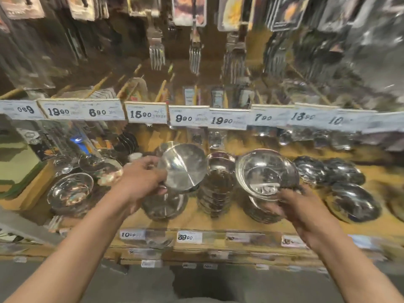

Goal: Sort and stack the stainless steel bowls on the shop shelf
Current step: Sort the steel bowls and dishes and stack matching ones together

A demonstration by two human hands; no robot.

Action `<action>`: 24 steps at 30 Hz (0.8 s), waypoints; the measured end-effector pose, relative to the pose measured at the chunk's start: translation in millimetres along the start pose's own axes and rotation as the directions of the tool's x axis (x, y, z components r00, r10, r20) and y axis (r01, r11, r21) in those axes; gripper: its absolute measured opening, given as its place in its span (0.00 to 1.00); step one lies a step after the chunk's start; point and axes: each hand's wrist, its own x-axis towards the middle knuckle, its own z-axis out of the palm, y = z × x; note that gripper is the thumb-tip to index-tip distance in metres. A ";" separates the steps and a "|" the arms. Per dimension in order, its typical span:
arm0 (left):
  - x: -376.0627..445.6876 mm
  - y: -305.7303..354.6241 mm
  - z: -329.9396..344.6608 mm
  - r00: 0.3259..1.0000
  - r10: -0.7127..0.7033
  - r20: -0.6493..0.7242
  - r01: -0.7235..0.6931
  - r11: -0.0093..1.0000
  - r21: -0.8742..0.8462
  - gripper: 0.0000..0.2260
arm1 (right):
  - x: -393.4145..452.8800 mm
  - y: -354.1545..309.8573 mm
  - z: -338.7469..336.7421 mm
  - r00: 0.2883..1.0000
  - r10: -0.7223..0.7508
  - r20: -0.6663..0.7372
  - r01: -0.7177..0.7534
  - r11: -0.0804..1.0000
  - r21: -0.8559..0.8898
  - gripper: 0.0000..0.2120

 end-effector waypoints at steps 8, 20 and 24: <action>-1.6 17.0 81.2 0.988 -0.007 0.155 -0.004 0.997 0.072 0.10 | 43.0 29.3 -76.1 0.970 0.115 -0.215 -0.119 0.993 -0.004 0.22; -38.0 25.1 105.9 0.992 -0.056 -0.111 0.057 0.998 0.005 0.09 | 88.8 48.9 -92.8 0.989 0.112 -0.092 -0.134 0.952 -0.276 0.24; -47.6 23.7 112.6 0.987 -0.081 -0.142 0.081 0.997 -0.003 0.10 | 92.9 42.3 -106.5 0.992 0.111 -0.055 -0.124 0.848 -0.515 0.30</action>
